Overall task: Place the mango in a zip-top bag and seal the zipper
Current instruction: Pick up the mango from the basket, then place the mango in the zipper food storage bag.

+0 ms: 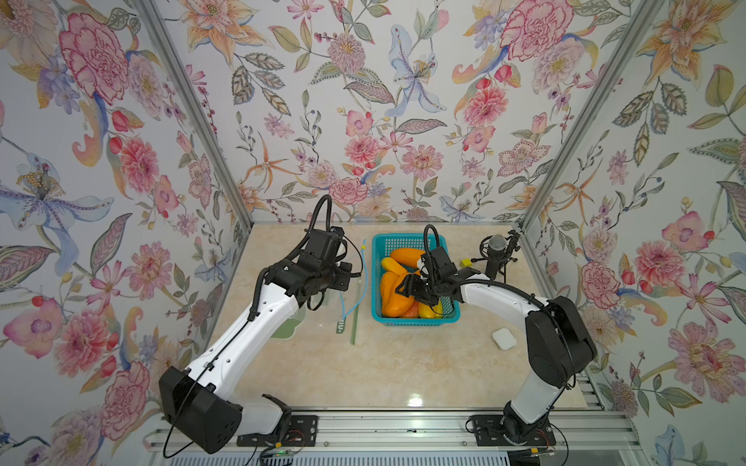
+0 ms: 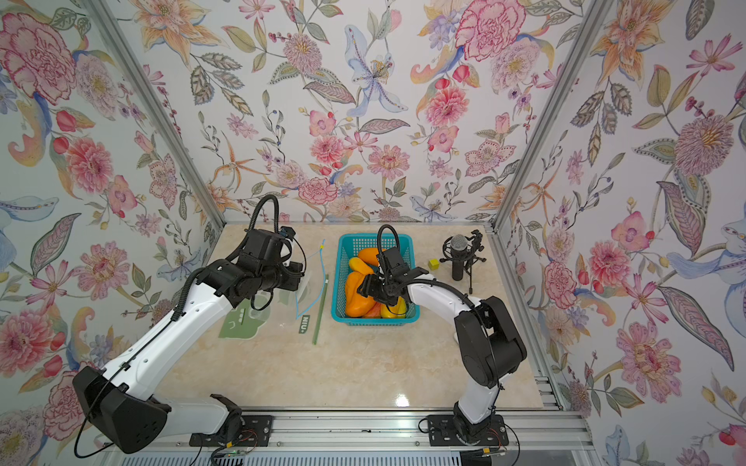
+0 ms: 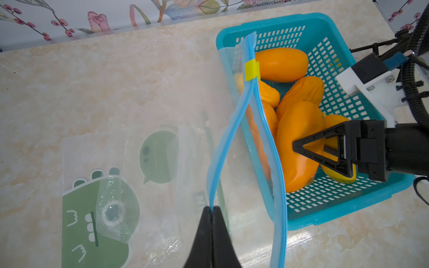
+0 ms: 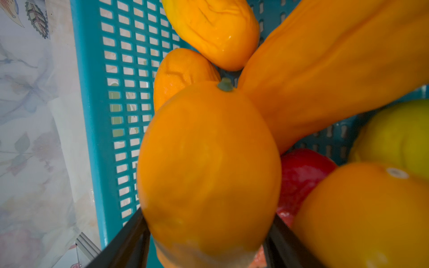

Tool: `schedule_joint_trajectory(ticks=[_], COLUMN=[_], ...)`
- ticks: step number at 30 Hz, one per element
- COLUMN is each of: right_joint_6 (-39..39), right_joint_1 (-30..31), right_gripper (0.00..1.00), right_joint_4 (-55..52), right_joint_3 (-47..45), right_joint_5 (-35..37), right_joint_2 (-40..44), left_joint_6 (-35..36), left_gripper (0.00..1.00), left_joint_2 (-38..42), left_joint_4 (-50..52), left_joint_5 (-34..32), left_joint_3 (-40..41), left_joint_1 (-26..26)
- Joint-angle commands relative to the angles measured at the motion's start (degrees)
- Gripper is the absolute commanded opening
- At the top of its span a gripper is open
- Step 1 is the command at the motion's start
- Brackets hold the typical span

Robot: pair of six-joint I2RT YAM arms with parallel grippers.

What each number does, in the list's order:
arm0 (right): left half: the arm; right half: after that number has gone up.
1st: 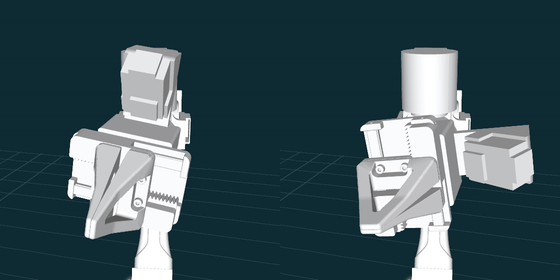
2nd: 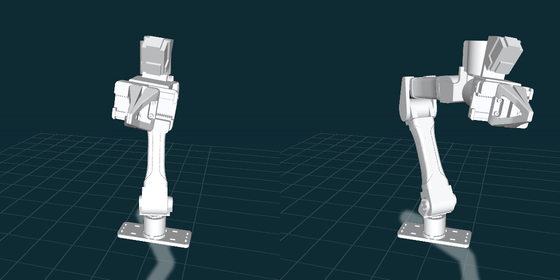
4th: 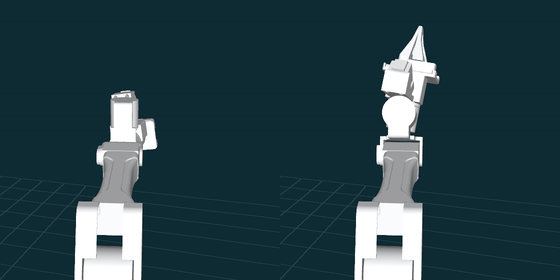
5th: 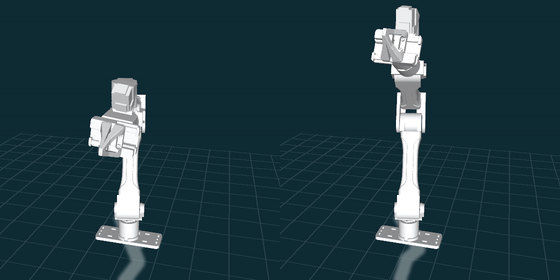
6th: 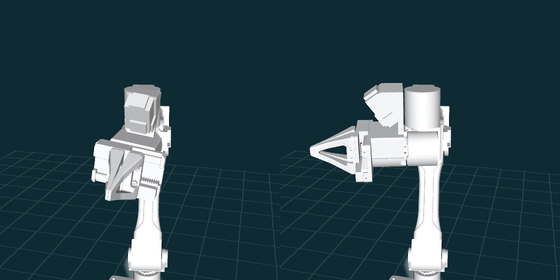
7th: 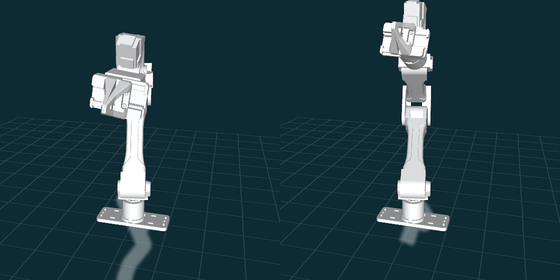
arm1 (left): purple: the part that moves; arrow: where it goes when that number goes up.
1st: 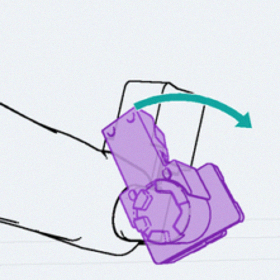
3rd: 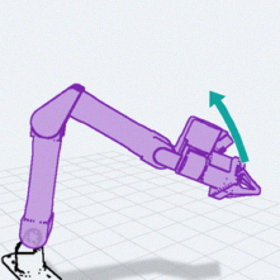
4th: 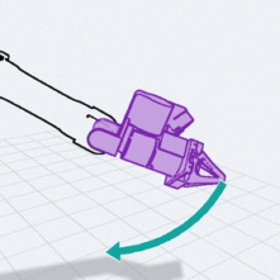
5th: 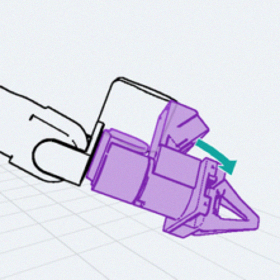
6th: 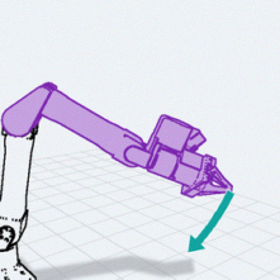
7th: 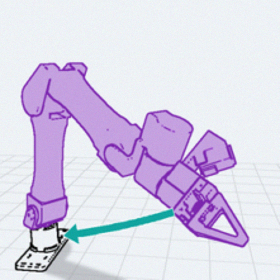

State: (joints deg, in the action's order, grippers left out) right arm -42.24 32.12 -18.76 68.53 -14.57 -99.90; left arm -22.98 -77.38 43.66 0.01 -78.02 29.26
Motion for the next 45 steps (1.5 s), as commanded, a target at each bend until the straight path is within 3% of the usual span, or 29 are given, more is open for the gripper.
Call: schedule_joint_trajectory(ticks=[1, 12, 22, 32, 45], right_joint_6=[0.44, 3.84, 7.02, 9.09, 13.37], right_joint_1=[0.30, 1.73, 10.13, 15.66, 21.34], right_gripper=[0.52, 0.48, 0.50, 0.50, 0.53], right_joint_4=[-1.01, 0.95, 11.44, 17.89, 18.85], right_joint_3=[-1.64, -3.17, 0.30, 3.54, 8.68], right_joint_5=[2.43, 8.53, 12.53, 18.08, 27.28], right_joint_2=[0.78, 12.09, 19.84, 19.69, 11.62], left_joint_6=[-0.97, -0.89, -1.00, -1.46, -3.17], left_gripper=[0.00, 0.00, 0.00, 0.00, 0.00], left_joint_2=[0.22, -0.17, -0.54, -0.05, 0.85], left_joint_4=[-0.42, -0.69, -0.41, -0.70, -1.21], left_joint_5=[0.60, 0.78, 1.51, 2.54, 4.26], left_joint_3=[-0.58, -0.75, -1.94, -2.24, -4.19], left_joint_1=[-0.07, -0.07, -0.07, 0.00, -0.01])
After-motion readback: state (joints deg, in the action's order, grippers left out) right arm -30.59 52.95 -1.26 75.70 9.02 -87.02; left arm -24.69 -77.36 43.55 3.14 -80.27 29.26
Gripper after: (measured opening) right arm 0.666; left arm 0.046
